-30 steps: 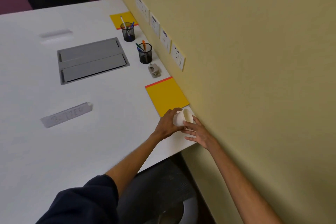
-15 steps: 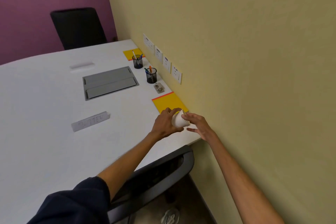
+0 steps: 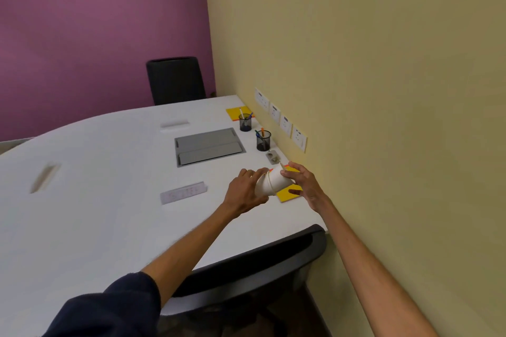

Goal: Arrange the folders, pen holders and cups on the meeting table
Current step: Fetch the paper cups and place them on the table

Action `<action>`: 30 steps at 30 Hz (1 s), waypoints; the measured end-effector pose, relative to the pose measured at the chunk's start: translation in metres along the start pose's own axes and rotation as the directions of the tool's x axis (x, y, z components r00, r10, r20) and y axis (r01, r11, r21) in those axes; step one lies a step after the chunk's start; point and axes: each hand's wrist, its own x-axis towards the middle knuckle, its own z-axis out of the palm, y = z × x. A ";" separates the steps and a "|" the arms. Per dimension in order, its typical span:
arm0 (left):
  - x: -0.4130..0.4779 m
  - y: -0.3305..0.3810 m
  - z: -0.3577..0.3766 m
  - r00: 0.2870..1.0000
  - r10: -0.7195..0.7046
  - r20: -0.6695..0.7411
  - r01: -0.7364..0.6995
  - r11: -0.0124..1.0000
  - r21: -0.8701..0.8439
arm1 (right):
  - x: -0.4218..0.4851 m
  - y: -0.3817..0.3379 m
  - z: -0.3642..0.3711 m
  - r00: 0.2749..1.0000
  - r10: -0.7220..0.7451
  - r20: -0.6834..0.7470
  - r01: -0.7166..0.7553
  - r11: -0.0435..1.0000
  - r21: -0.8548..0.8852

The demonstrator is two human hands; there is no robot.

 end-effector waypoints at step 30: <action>-0.247 -0.432 -0.138 0.681 -0.731 -0.037 0.698 0.664 -0.266 | 0.070 0.014 0.471 0.939 -0.195 0.282 0.336 0.689 -0.642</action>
